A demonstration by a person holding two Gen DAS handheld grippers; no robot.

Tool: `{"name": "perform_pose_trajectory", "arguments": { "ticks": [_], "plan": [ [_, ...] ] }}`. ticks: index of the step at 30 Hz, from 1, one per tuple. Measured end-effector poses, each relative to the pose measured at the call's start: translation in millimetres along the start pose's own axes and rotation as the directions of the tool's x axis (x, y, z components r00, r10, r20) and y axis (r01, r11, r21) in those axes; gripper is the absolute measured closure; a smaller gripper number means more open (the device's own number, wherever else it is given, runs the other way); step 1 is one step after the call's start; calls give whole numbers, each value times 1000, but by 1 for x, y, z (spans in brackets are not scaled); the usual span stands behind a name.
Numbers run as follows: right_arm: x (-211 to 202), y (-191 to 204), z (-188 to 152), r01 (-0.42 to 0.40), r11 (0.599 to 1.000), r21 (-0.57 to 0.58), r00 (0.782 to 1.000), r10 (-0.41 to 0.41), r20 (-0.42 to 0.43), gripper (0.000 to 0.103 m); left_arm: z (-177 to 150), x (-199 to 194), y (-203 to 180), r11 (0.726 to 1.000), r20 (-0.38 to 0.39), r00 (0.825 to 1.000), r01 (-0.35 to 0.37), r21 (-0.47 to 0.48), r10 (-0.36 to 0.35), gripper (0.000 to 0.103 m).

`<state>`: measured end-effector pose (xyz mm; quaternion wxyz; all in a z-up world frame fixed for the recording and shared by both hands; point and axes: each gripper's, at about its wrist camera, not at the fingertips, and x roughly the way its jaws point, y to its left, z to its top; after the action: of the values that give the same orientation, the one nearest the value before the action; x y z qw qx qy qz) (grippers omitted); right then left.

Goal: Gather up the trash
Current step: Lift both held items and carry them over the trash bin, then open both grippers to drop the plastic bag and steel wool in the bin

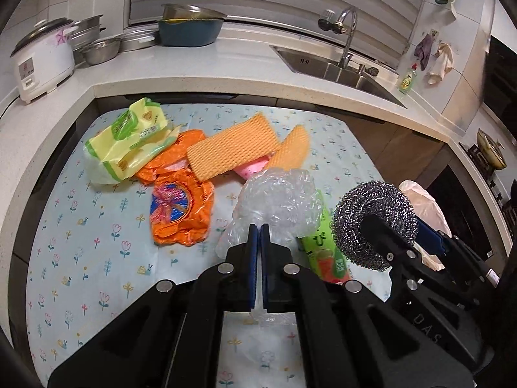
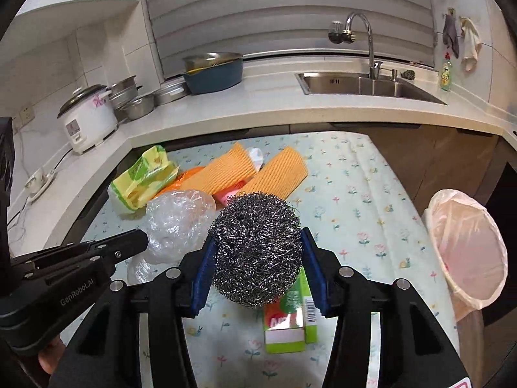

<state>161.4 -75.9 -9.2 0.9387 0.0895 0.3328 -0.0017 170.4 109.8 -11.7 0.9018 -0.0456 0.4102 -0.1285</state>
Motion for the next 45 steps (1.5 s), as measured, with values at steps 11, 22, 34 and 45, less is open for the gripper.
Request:
{"name": "perform_pose_trajectory", "arguments": {
  "ticks": [11,22,34,45],
  "plan": [
    [-37,-87,21,94,991,99,991,-102,82,54,20,6,-90,991,22,997,72,111,-75,102],
    [-62,-181,20,192,958,212,970,-218,104,54,26,26,-186,962,-9,987,159,222,-161,102],
    [-66,-273,8,301,907,295,941,-333,65,54,21,73,-278,914,-102,964,264,306,-245,101],
    [-47,-317,4,328,883,335,933,-358,27,54,22,113,-321,894,-160,953,299,334,-259,101]
  ]
}}
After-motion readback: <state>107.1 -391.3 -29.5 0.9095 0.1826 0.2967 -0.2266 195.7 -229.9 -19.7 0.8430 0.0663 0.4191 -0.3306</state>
